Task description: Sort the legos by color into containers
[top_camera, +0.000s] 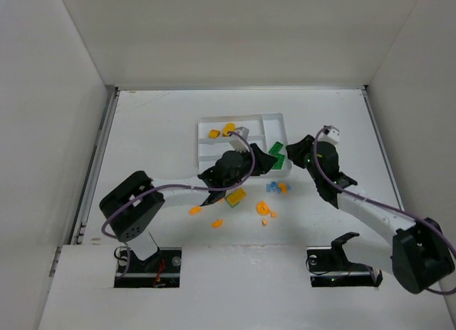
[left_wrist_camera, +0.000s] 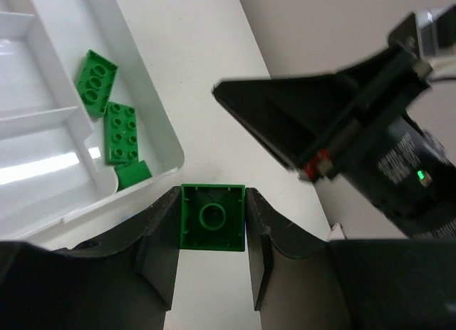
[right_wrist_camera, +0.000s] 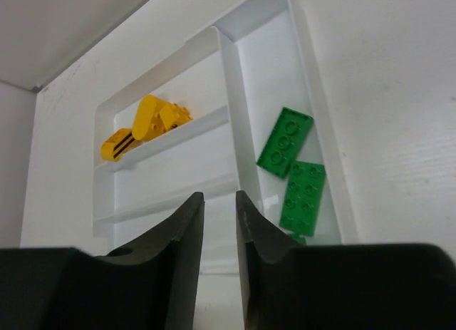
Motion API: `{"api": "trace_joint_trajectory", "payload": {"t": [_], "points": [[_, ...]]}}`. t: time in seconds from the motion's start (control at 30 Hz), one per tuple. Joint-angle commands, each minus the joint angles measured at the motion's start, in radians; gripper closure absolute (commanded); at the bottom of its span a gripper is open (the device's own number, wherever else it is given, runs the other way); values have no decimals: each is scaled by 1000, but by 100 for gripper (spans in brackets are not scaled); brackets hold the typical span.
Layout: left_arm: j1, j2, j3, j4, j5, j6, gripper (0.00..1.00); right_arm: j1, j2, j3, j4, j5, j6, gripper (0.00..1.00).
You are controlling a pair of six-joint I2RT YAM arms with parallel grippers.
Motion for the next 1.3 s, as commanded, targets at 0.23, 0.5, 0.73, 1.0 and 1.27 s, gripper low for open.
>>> {"api": "trace_joint_trajectory", "payload": {"t": [0.23, 0.5, 0.73, 1.0, 1.27], "points": [[-20, 318, 373, -160, -48, 161, 76, -131, -350, -179, 7, 92, 26, 51], [-25, 426, 522, -251, -103, 216, 62, -157, -384, -201, 18, 52, 51, 50], [-11, 334, 477, -252, -131, 211, 39, -155, -340, -188, 28, 44, 42, 46], [50, 20, 151, -154, -137, 141, 49, -5, -214, -103, 47, -17, -76, 66], [122, -353, -203, -188, -138, 95, 54, 323, -138, -44, -96, -45, -147, 50]]}}
